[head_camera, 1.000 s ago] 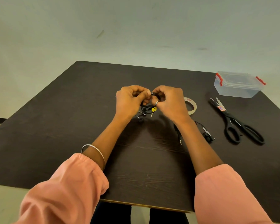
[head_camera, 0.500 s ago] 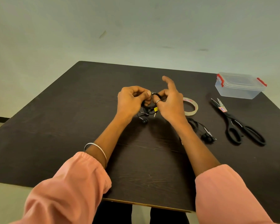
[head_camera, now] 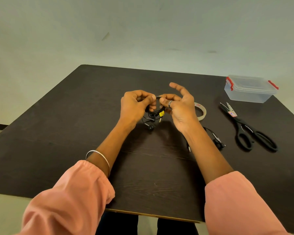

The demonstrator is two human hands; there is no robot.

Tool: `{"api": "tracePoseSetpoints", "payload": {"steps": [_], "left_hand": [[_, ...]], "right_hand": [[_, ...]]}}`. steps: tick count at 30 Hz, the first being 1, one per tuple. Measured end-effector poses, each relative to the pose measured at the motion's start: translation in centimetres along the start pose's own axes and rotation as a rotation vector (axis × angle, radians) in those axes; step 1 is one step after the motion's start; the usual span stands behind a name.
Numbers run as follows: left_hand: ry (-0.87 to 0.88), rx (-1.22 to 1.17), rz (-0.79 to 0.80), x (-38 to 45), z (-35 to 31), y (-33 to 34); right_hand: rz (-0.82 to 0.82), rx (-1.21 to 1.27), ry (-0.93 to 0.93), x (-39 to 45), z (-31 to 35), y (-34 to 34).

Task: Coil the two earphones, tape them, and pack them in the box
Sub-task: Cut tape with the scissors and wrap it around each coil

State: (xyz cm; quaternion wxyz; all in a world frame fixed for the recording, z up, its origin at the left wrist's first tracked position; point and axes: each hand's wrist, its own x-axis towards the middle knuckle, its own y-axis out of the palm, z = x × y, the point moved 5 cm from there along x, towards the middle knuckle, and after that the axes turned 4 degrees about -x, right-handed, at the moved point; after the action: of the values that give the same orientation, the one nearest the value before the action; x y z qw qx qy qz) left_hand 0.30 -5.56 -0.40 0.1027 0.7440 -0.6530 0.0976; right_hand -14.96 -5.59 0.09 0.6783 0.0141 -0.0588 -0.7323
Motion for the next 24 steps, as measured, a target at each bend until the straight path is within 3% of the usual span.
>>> {"api": "tracePoseSetpoints", "payload": {"steps": [3,8,11,14,19,24], "left_hand": [[0.005,0.024,0.019,-0.2,-0.2,0.5],[-0.068,-0.052,-0.031,-0.2,-0.1,-0.3],[-0.091,-0.047,0.003,-0.5,-0.7,-0.6],[-0.077,-0.113,0.084,-0.9,-2.1,-0.3],[-0.137,-0.254,0.308,-1.3,-4.0,-0.8],[-0.293,0.087,0.383,-0.8,-1.5,-2.0]], "right_hand": [[-0.023,-0.084,-0.106,-0.1,0.6,-0.1],[0.183,-0.003,-0.009,-0.3,1.1,0.4],[0.121,-0.276,-0.156,-0.2,1.9,0.0],[0.130,-0.235,-0.198,-0.5,3.1,-0.3],[0.311,-0.015,-0.028,-1.1,3.8,0.0],[0.357,-0.282,0.130,-0.9,0.4,0.8]]}}
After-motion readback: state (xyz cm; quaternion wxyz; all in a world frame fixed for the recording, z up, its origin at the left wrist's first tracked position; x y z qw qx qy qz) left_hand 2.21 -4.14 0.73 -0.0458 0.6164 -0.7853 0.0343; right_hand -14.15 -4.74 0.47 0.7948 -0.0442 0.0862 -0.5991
